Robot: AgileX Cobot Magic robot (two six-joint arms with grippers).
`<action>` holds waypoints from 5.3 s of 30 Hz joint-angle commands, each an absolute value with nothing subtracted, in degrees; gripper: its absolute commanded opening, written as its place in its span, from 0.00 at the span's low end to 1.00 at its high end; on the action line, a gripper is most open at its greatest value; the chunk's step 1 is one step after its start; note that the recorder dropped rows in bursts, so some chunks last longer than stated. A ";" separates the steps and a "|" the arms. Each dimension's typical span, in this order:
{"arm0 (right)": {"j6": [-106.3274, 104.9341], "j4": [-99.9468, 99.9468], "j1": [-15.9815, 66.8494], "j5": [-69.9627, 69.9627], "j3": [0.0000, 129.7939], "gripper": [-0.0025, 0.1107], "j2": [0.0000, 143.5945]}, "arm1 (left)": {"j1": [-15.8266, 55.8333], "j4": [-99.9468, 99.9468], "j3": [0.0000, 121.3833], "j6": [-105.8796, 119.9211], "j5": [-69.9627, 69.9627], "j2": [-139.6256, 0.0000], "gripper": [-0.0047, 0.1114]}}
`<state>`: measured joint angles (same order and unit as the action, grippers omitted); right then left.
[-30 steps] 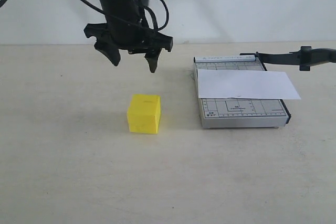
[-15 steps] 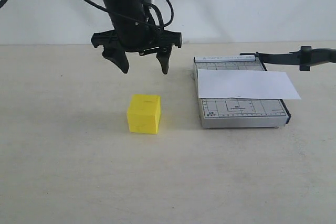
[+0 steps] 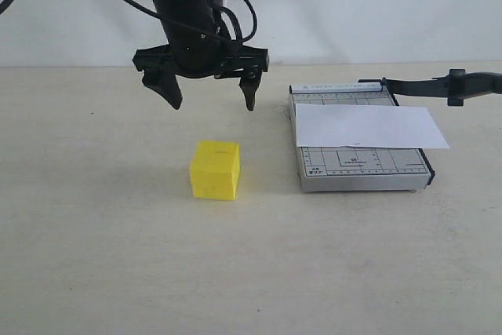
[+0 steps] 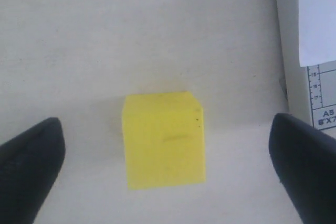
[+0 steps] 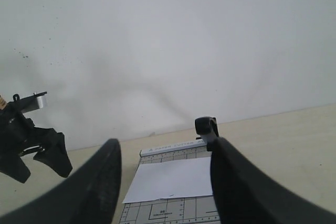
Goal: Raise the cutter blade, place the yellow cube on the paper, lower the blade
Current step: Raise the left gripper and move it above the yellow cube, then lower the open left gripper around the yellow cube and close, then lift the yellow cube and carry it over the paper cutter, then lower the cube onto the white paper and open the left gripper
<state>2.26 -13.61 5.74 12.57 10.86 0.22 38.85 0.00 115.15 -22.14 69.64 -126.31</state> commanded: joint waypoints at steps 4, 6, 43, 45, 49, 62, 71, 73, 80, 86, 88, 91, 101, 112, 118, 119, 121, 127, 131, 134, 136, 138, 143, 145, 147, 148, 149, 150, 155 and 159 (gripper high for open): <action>2.41 -13.10 5.84 12.25 10.69 0.46 0.00 | 39.16 0.00 115.34 -23.10 69.96 -129.01 0.92; 2.41 -13.10 5.84 12.25 10.69 0.46 0.00 | 39.16 0.00 115.34 -23.10 69.96 -129.85 0.92; 2.41 -13.10 5.84 12.25 10.69 0.46 0.00 | 39.16 0.00 105.27 -19.71 62.45 -131.28 0.92; 2.41 -13.10 5.84 12.25 10.69 0.46 0.00 | 39.16 0.00 105.27 -19.45 60.53 -131.28 0.92; 2.41 -13.10 5.84 12.25 10.69 0.46 0.00 | 39.16 0.00 105.27 -19.33 58.76 -131.28 0.92; 2.41 -13.10 5.84 12.25 10.69 0.46 0.00 | 39.16 0.00 104.82 -19.33 58.57 -131.28 0.92; 2.41 -13.10 5.84 12.25 10.69 0.46 0.00 | 39.16 0.00 101.28 -19.24 57.56 -131.28 0.92; 2.41 -13.10 5.84 12.25 10.69 0.46 0.00 | 39.16 0.00 101.29 -19.24 56.97 -131.28 0.92; 2.41 -13.10 5.84 12.25 10.69 0.46 0.00 | 39.16 0.00 101.29 -19.53 56.36 -131.28 0.79; 2.41 -13.10 5.84 12.25 10.69 0.46 0.00 | 39.16 1.06 101.29 -19.12 57.12 -131.28 0.30; 2.41 -13.10 5.84 12.25 10.69 0.46 0.00 | 39.16 2.58 101.29 -18.34 57.38 -131.28 0.14; 2.41 -13.10 5.84 12.25 10.69 0.46 0.00 | 39.16 8.07 101.29 -14.59 56.90 -131.01 0.08; 2.41 -13.10 5.84 12.25 10.69 0.46 0.00 | 39.16 24.92 103.29 -6.68 48.68 -127.71 0.08; 2.41 -13.10 5.84 12.25 10.69 0.46 0.00 | 42.44 24.64 118.82 -4.22 47.08 -127.84 0.08; 2.41 -13.10 5.84 12.25 10.69 0.46 0.00 | 44.73 24.62 123.26 -4.22 40.46 -132.15 0.08; 2.41 -13.10 5.84 12.25 10.69 0.46 0.00 | 45.04 25.06 123.93 -4.22 40.46 -133.36 0.08; 2.41 -13.10 5.84 12.25 10.69 0.46 0.00 | 45.57 25.04 125.15 -4.22 41.73 -135.13 0.08; 2.41 -13.10 5.84 12.25 10.69 0.46 0.00 | 46.48 25.04 126.25 -4.22 44.53 -137.34 0.08; 2.41 -13.10 5.84 12.25 10.69 0.46 0.00 | 46.48 23.09 126.25 -4.22 44.57 -137.34 0.08; 2.41 -13.10 5.84 12.25 10.69 0.46 0.00 | 46.48 22.58 126.25 -4.22 44.31 -137.34 0.08; 2.41 -13.10 5.84 12.25 10.69 0.46 0.00 | 46.48 22.30 126.25 -4.22 43.92 -137.34 0.08; 2.41 -13.10 5.84 12.25 10.69 0.46 0.00 | 46.48 21.53 126.25 -4.22 43.36 -137.34 0.08; 2.41 -13.10 5.84 12.25 10.69 0.46 0.00 | 46.48 21.40 126.25 -4.22 41.32 -138.35 0.08; 2.41 -13.10 5.84 12.25 10.69 0.46 0.00 | 46.48 21.40 126.25 -4.22 41.17 -138.88 0.08; 2.41 -13.10 5.84 12.25 10.69 0.46 0.00 | 46.48 21.40 126.25 -4.22 41.17 -139.39 0.08; 2.41 -13.10 5.84 12.25 10.69 0.46 0.00 | 46.48 21.40 126.25 -4.22 41.03 -139.73 0.08; 2.41 -13.10 5.84 12.25 10.69 0.46 0.00 | 46.48 21.63 126.25 -4.22 40.91 -140.02 0.08; 2.41 -13.10 5.84 12.25 10.69 0.46 0.00 | 46.48 21.63 126.25 -4.22 40.72 -140.25 0.08; 2.41 -13.10 5.84 12.25 10.69 0.46 0.00 | 46.48 21.63 126.25 -4.22 40.46 -141.60 0.08; 2.41 -13.10 5.84 12.25 10.69 0.46 0.00 | 46.48 22.02 126.25 -4.22 40.37 -141.99 0.08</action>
<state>2.36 -13.61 5.74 12.57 10.86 0.22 46.25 21.76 125.87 -4.39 41.37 -142.15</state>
